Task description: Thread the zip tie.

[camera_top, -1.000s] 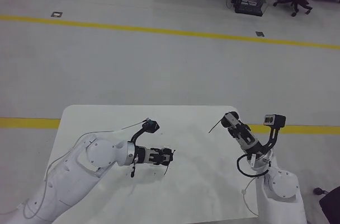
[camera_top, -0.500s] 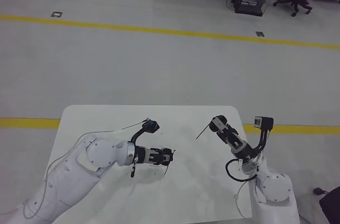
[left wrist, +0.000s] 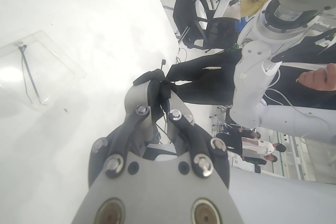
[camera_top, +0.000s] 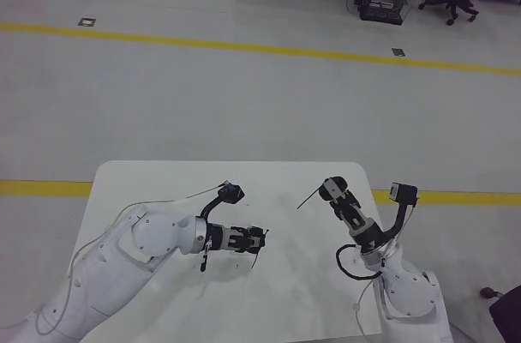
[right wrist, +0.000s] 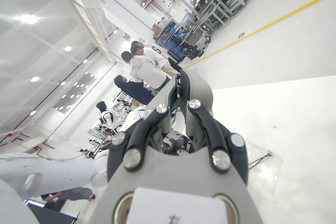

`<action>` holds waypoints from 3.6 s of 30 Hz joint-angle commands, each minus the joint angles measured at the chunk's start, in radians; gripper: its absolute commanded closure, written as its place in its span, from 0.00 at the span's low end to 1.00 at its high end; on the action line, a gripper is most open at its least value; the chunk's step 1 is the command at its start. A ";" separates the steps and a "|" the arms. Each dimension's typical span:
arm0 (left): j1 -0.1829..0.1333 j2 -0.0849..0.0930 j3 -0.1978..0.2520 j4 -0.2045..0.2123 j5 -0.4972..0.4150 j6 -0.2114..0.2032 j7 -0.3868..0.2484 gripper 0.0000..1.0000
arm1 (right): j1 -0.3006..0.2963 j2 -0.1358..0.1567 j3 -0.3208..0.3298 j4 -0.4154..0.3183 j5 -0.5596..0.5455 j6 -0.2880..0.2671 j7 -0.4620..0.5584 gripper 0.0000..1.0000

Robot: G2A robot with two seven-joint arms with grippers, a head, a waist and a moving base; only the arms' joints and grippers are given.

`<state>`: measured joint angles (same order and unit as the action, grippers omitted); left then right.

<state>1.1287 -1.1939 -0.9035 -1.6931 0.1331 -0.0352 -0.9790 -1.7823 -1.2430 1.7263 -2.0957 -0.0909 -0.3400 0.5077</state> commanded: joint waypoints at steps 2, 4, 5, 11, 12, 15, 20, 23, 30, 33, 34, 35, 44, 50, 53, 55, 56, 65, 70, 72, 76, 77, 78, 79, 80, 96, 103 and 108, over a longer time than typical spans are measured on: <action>0.000 0.000 0.000 0.000 0.000 0.000 0.000 1.00 | 0.000 0.000 0.000 0.000 0.000 0.000 0.000 1.00; 0.000 0.000 0.000 0.000 0.000 0.000 0.000 1.00 | 0.000 0.000 0.000 0.000 0.000 0.000 0.000 1.00; 0.000 0.000 0.000 0.000 0.000 0.000 0.000 1.00 | 0.000 0.000 0.000 0.000 0.000 0.000 0.000 1.00; 0.000 0.000 0.000 0.000 0.000 0.000 0.000 1.00 | 0.094 0.007 0.017 0.073 0.009 0.000 -0.021 1.00; 0.000 0.000 0.000 0.000 0.000 0.000 0.000 1.00 | 0.112 0.009 0.021 0.092 0.019 0.000 -0.021 1.00; 0.000 0.000 0.000 0.000 0.000 0.000 0.000 1.00 | 0.177 0.015 0.035 0.145 0.056 0.000 -0.004 1.00; 0.000 0.000 0.000 0.000 0.000 0.000 0.000 1.00 | 0.253 0.024 0.050 0.195 0.116 0.000 0.045 1.00; 0.000 0.000 0.000 0.000 0.000 0.000 0.000 1.00 | 0.274 0.027 0.061 0.209 0.142 0.000 0.087 1.00; 0.000 0.000 0.000 0.000 0.000 0.000 0.000 1.00 | 0.270 0.022 0.101 0.187 0.217 0.000 0.214 1.00; 0.000 0.000 0.000 0.000 0.000 0.000 0.000 1.00 | 0.256 0.014 0.118 0.163 0.230 0.000 0.277 1.00; 0.000 0.000 0.000 0.000 0.000 0.000 0.000 1.00 | 0.252 0.011 0.123 0.155 0.235 0.000 0.296 1.00; 0.000 0.000 0.000 0.000 0.000 0.000 0.000 1.00 | 0.248 0.008 0.128 0.149 0.237 0.000 0.315 1.00; 0.000 0.000 0.000 0.000 0.000 0.000 0.000 1.00 | 0.225 -0.055 0.211 0.122 0.372 0.000 0.525 1.00; 0.000 0.000 0.000 0.000 0.000 0.000 0.000 1.00 | 0.224 -0.059 0.216 0.124 0.378 0.000 0.534 1.00; 0.000 0.000 0.000 0.000 0.000 0.000 0.000 1.00 | 0.224 -0.059 0.216 0.124 0.378 0.000 0.534 1.00; 0.000 0.000 0.000 0.000 0.000 0.000 0.000 1.00 | 0.224 -0.059 0.216 0.124 0.378 0.000 0.534 1.00; 0.000 0.000 0.000 0.000 0.000 0.000 0.000 1.00 | 0.224 -0.059 0.216 0.124 0.378 0.000 0.534 1.00; 0.002 -0.004 0.000 0.017 -0.127 0.056 0.026 1.00 | 0.220 -0.058 0.203 0.068 0.290 0.000 0.498 1.00; -0.016 -0.007 0.007 0.032 -0.203 0.102 0.029 1.00 | 0.221 -0.062 0.183 0.037 0.219 0.000 0.499 1.00; -0.024 -0.008 0.007 0.039 -0.232 0.112 0.029 1.00 | 0.220 -0.063 0.176 0.028 0.199 0.000 0.497 1.00; -0.035 -0.009 0.010 0.049 -0.278 0.128 0.024 1.00 | 0.208 -0.065 0.163 0.020 0.159 0.000 0.485 1.00; -0.036 -0.009 0.010 0.051 -0.296 0.134 0.021 1.00 | 0.204 -0.065 0.159 0.015 0.145 0.000 0.483 1.00; -0.037 -0.008 0.006 0.053 -0.307 0.140 0.028 1.00 | 0.200 -0.065 0.156 0.013 0.135 0.000 0.481 1.00; -0.038 -0.008 0.006 0.052 -0.310 0.143 0.030 1.00 | 0.194 -0.065 0.154 0.014 0.125 0.000 0.476 1.00; -0.040 -0.007 0.006 0.051 -0.310 0.144 0.030 1.00 | 0.190 -0.064 0.151 0.013 0.118 0.000 0.469 1.00; -0.026 -0.004 0.003 0.048 -0.309 0.016 0.082 1.00 | 0.155 -0.063 0.125 0.062 0.133 0.029 0.435 1.00; -0.013 -0.002 -0.013 0.081 -0.399 -0.208 0.069 1.00 | 0.130 -0.059 0.107 0.158 0.321 0.168 0.411 1.00; -0.030 -0.006 0.012 0.120 -0.441 -0.298 0.025 1.00 | 0.133 -0.055 0.091 0.210 0.430 0.270 0.402 1.00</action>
<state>1.1031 -1.1980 -0.8994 -1.5804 -0.2979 -0.3166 -0.9504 -1.6493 -1.2986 1.8218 -1.8975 0.3109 -0.0971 0.9155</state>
